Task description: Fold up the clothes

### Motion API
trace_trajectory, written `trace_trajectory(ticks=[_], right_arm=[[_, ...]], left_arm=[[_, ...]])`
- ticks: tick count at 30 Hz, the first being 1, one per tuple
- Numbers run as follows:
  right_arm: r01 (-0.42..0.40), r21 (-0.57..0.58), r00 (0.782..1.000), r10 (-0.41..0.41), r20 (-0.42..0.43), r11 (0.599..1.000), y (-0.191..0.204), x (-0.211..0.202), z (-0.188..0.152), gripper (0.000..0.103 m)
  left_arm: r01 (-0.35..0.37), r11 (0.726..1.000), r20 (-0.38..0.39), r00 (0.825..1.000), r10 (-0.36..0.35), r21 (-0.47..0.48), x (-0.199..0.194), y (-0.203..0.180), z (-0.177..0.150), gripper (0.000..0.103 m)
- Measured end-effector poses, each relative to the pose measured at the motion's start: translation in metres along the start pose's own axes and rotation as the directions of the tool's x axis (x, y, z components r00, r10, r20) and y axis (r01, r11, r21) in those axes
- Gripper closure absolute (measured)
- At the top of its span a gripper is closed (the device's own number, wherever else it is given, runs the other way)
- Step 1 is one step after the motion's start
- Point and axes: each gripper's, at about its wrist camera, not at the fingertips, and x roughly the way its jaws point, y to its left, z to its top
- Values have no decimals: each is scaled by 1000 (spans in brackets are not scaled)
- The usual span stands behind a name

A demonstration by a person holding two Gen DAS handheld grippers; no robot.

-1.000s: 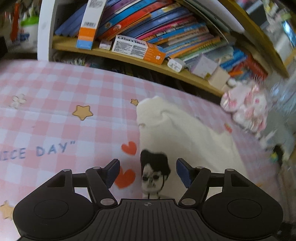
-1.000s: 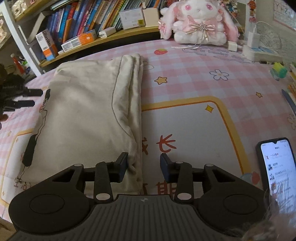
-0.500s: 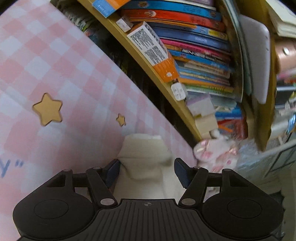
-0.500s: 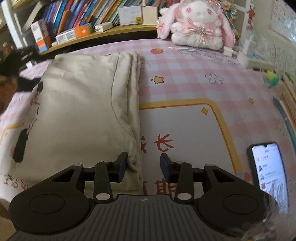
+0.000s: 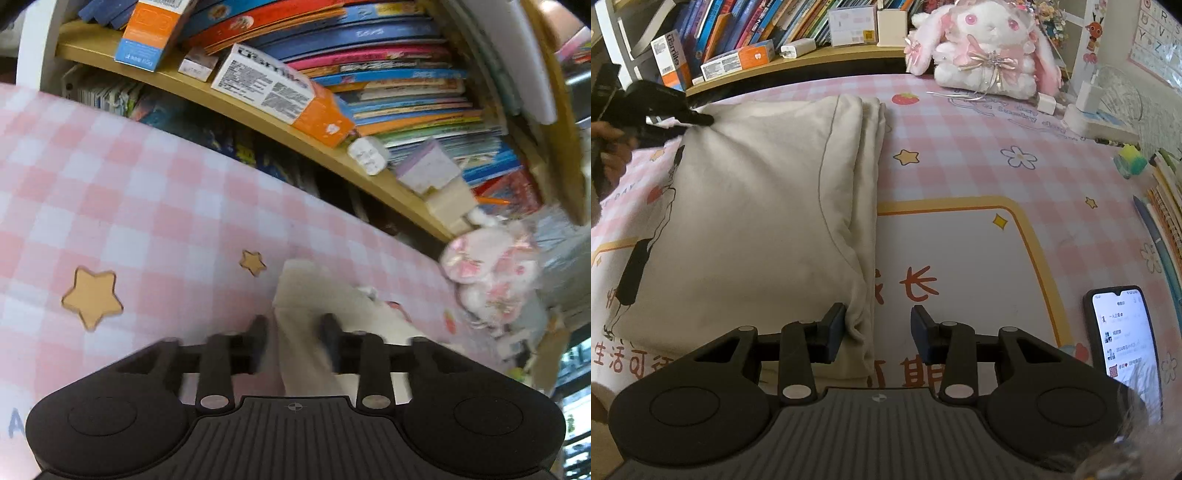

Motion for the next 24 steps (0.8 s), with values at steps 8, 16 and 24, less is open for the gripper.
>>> trace_trajectory(ticks=[8,16,24], right_arm=[[-27,11,1000,27,0,1000,-5,1,0,68],[-61,-3,998,61,-2,998,-9,2,1,69],[-115,-22,993,115,-6,993,-14,5,3,71]], left_arm=[[75,996,-30,997,-77,-48,-34,7,-56,55],[-3,997,85,996,-4,83,-69,-33,-80,99],[-150,988,-9,989,151,42,-55,-12,-78,87]])
